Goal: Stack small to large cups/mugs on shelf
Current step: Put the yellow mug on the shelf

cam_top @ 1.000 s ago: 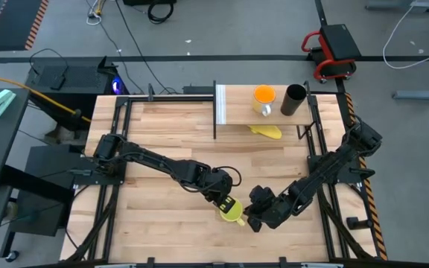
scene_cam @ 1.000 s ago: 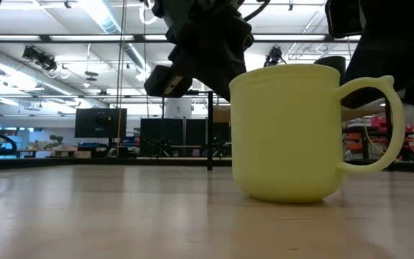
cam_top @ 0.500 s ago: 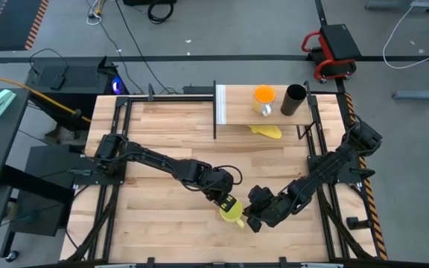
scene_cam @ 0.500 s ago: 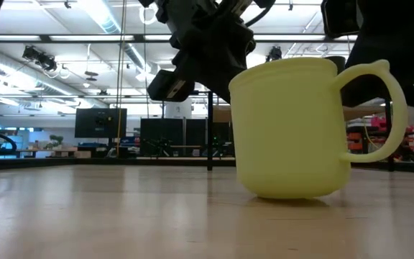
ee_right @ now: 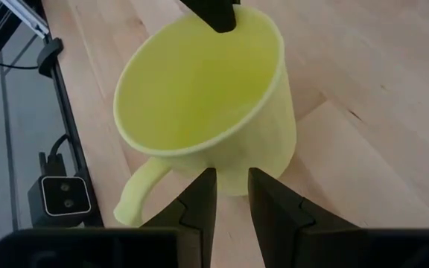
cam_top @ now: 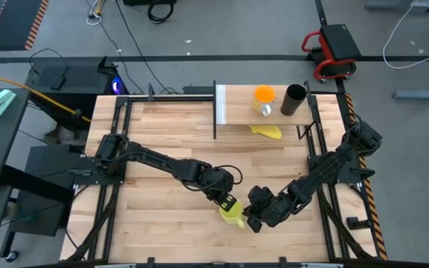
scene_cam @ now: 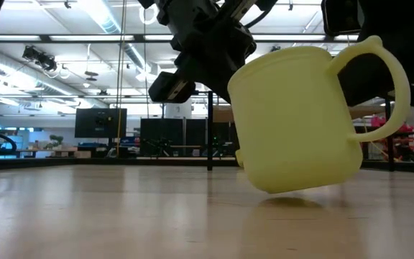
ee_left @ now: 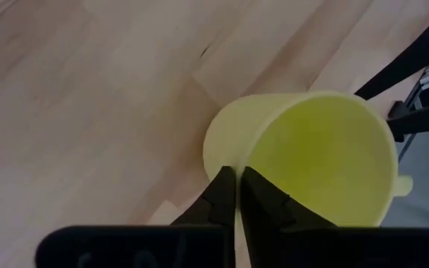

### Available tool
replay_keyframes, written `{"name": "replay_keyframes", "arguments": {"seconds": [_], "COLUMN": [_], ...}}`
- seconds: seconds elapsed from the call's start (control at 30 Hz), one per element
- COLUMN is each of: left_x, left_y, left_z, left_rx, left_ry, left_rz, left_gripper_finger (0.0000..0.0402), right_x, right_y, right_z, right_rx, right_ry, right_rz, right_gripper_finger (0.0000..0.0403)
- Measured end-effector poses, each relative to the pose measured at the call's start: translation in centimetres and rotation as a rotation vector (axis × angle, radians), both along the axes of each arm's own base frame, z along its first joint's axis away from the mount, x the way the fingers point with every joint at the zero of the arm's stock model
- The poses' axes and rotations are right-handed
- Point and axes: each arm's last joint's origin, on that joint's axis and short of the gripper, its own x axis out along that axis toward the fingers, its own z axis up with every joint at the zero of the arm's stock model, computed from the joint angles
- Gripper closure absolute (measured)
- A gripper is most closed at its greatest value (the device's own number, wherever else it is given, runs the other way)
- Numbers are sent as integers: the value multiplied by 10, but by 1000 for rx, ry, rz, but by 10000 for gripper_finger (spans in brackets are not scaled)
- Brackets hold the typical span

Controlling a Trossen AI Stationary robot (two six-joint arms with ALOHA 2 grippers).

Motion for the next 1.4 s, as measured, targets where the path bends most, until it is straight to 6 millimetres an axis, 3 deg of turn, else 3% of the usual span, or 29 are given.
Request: {"name": "replay_keyframes", "arguments": {"seconds": [0.23,0.6,0.73,1.07,1.4], "left_x": [1,6,6,1,-9], "left_y": [0,21,33,68,119], "left_z": [6,55,71,94,131], "left_rx": [9,136,173,255,400], "left_ry": [4,29,35,90,108], "left_rz": [-9,-47,-57,-102,-124], "left_gripper_finger": [391,391,391,391,391], "right_x": [0,-1,-6,-33,-34], "right_y": [0,1,5,9,15], "right_z": [0,0,3,34,22], "right_rx": [-3,-3,5,-99,-296], "right_ry": [0,-4,-12,-131,-225], "right_rz": [1,-3,0,-29,-144], "right_gripper_finger": [316,316,316,316,316]}}
